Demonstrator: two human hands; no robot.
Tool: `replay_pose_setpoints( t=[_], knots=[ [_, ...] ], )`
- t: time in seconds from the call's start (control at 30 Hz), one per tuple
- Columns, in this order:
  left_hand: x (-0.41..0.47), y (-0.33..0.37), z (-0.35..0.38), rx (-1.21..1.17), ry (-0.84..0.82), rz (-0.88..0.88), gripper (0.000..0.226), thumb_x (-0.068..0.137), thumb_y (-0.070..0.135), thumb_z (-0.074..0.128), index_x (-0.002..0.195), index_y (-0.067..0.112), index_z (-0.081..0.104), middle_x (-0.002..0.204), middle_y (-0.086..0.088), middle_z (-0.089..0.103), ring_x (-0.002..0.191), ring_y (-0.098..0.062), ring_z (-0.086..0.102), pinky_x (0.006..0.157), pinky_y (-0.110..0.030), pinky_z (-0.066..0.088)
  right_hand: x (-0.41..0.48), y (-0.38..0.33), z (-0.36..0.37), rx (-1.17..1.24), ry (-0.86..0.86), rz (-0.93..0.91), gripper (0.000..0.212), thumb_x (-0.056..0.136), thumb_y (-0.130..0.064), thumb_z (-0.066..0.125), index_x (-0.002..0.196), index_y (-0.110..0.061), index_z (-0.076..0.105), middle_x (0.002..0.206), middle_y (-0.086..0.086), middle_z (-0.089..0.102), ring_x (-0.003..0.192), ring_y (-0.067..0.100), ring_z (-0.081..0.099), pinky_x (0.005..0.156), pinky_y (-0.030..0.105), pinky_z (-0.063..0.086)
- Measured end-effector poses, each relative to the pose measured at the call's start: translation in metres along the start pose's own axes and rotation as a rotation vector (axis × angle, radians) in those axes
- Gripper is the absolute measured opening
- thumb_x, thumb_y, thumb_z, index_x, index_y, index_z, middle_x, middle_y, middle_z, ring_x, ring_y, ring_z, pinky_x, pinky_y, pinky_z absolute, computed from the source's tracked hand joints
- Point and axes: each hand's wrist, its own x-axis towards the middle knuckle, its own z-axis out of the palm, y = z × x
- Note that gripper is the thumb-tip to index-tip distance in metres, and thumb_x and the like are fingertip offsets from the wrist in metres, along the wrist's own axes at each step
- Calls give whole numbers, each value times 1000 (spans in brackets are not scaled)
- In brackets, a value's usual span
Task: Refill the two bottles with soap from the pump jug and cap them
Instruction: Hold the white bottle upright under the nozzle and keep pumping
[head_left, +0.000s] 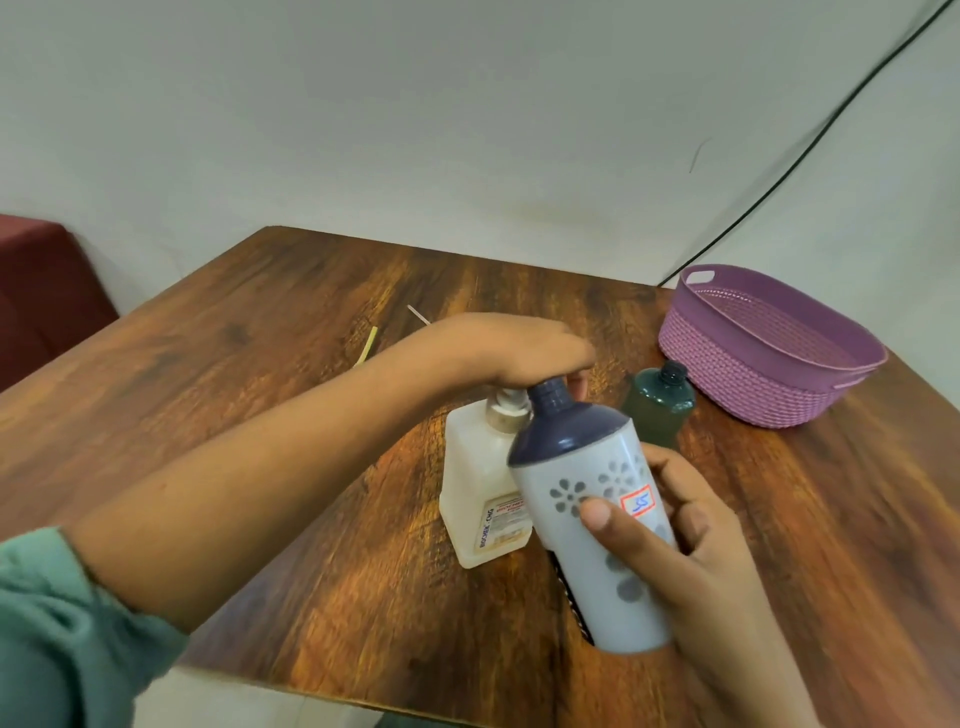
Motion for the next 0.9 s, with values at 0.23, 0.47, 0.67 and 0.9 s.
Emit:
replay_pose_setpoints(
  t=[0.23, 0.47, 0.67, 0.9],
  knots=[
    [3, 13, -20, 131, -2, 12, 49, 98, 49, 30, 104, 14, 64, 108, -3, 61, 102, -20, 56, 96, -37, 41, 3, -9, 1, 28, 2, -24, 53, 44, -37, 81, 94, -27, 68, 88, 10, 73, 74, 26, 71, 56, 30, 54],
    [3, -1, -3, 42, -12, -5, 45, 101, 30, 28, 102, 9, 67, 108, -5, 64, 101, -25, 59, 96, -41, 43, 4, 1, 0, 2, 0, -5, 56, 42, -38, 82, 95, -27, 67, 88, 10, 73, 76, 27, 72, 56, 28, 55],
    [-1, 7, -19, 159, 51, -67, 49, 97, 50, 29, 100, 15, 64, 107, -1, 63, 97, -20, 57, 89, -35, 41, 3, -7, -1, 16, -6, -18, 54, 43, -37, 82, 95, -27, 68, 89, 10, 73, 74, 24, 72, 55, 28, 54],
    [2, 7, -10, 95, 59, -26, 56, 97, 52, 29, 94, 11, 68, 99, -7, 67, 92, -22, 61, 90, -36, 44, 3, -4, -1, 19, 6, -24, 56, 44, -36, 81, 97, -26, 67, 89, 10, 73, 77, 27, 71, 57, 29, 55]
  ],
)
